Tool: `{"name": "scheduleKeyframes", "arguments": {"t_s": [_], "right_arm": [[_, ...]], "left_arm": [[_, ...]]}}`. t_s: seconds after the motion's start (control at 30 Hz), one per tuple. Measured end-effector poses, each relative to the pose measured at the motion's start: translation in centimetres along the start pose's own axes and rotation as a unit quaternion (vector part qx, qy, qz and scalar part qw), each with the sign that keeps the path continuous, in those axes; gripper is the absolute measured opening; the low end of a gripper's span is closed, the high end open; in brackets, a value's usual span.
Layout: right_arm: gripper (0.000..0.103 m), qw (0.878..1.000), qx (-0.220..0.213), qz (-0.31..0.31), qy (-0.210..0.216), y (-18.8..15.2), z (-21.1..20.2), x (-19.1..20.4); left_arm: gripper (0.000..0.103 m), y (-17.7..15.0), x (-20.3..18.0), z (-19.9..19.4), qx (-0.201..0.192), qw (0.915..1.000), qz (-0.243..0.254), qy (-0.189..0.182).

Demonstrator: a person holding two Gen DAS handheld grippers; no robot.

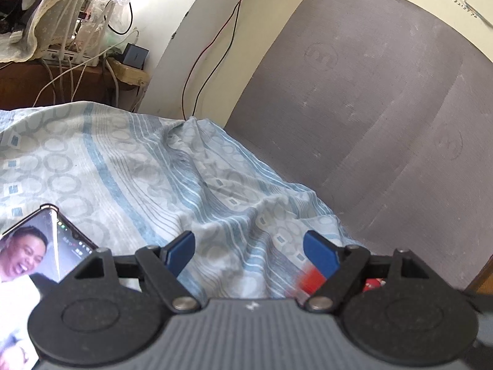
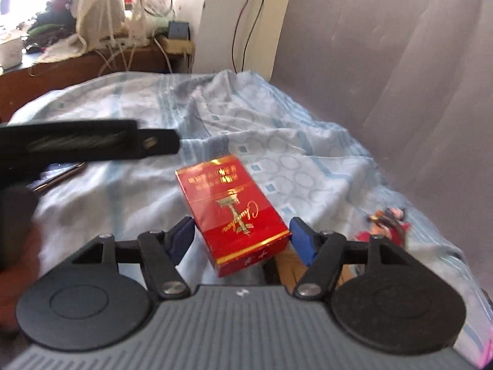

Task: Organize rigid objects
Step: 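Hold the red box in the right gripper while the left gripper grasps it, then lower the red box into the tin and open the left gripper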

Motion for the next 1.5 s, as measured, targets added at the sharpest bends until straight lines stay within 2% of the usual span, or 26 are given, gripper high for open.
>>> {"name": "scheduleKeyframes", "arguments": {"t_s": [0.1,0.2,0.27,0.33,0.37,0.47,0.53,0.57,0.6,0.63,0.73,0.83,0.9,0.93,0.97,1.0,1.1,1.27,1.37,1.5], "right_arm": [[0.069,1.000,-0.009,0.012,-0.025,-2.4,-4.5,-0.4],[0.069,0.998,0.003,0.044,-0.055,-6.7,-9.0,-1.0],[0.069,0.994,0.020,0.065,-0.083,-9.9,-11.6,-1.4],[0.069,0.989,0.039,0.091,-0.111,-13.3,-14.1,-1.8],[0.069,0.986,0.049,0.107,-0.120,-14.8,-15.2,-1.9],[0.070,0.975,0.061,0.144,-0.158,-18.1,-18.5,-2.4],[0.072,0.967,0.057,0.164,-0.185,-19.5,-20.6,-2.7],[0.077,0.963,0.057,0.174,-0.198,-20.2,-21.5,-2.9],[0.078,0.958,0.056,0.183,-0.212,-20.8,-22.4,-3.1],[0.078,0.955,0.053,0.192,-0.222,-21.3,-23.0,-3.4],[0.077,0.947,0.039,0.220,-0.231,-22.4,-24.6,-3.4],[0.076,0.948,0.024,0.229,-0.218,-22.8,-24.7,-2.8],[0.072,0.949,0.019,0.235,-0.210,-23.1,-24.3,-2.8],[0.063,0.948,0.015,0.241,-0.205,-23.3,-24.1,-2.8],[0.052,0.947,0.013,0.250,-0.198,-23.5,-23.9,-3.0],[0.052,0.946,0.010,0.263,-0.191,-23.7,-24.0,-3.0],[0.051,0.942,-0.007,0.271,-0.197,-23.7,-24.4,-3.4],[0.051,0.928,-0.071,0.272,-0.244,-21.8,-28.1,-6.4],[0.051,0.915,-0.091,0.282,-0.274,-21.6,-30.1,-9.6],[0.051,0.896,-0.085,0.302,-0.315,-23.3,-31.7,-14.4]], "left_arm": [[0.080,-0.2,-0.5,-0.1,0.003,0.9998,0.015,-0.010],[0.080,-1.2,-2.4,-0.1,0.023,0.9970,0.059,-0.045],[0.080,-2.6,-4.6,-0.8,0.044,0.9897,0.105,-0.088],[0.079,-4.7,-7.1,-2.0,0.076,0.9788,0.132,-0.137],[0.079,-5.9,-8.4,-2.7,0.100,0.9713,0.141,-0.164],[0.078,-10.5,-13.2,-5.2,0.171,0.9346,0.187,-0.249],[0.077,-13.3,-16.1,-6.8,0.211,0.9069,0.221,-0.290],[0.077,-14.4,-17.2,-7.3,0.228,0.8951,0.232,-0.304],[0.077,-15.5,-18.2,-7.8,0.245,0.8847,0.242,-0.314],[0.077,-16.5,-19.1,-8.1,0.260,0.8760,0.252,-0.319],[0.077,-19.0,-20.7,-8.2,0.299,0.8592,0.264,-0.320],[0.074,-21.1,-21.8,-8.2,0.343,0.8414,0.263,-0.325],[0.057,-22.5,-22.3,-8.3,0.366,0.8287,0.272,-0.324],[0.053,-23.5,-22.4,-8.2,0.381,0.8205,0.279,-0.322],[0.052,-24.1,-22.5,-8.3,0.386,0.8175,0.280,-0.323],[0.052,-24.2,-22.4,-8.5,0.376,0.8217,0.282,-0.322],[0.050,-23.4,-23.9,-9.1,0.364,0.8243,0.288,-0.324],[0.050,-21.1,-29.9,-9.6,0.326,0.8222,0.293,-0.363],[0.051,-21.8,-34.7,-8.9,0.331,0.8130,0.293,-0.380],[0.051,-24.9,-40.4,-7.5,0.341,0.8022,0.305,-0.384]]}}
Point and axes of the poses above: each gripper's, at about its wrist camera, not at the fingertips, and z roughly the way its jaws point, x to its left, y to its top, the point moved 7 cm from there along z, roughly the way its jaws point, and after that the axes turned 6 degrees about -z, right-handed, at the moved point
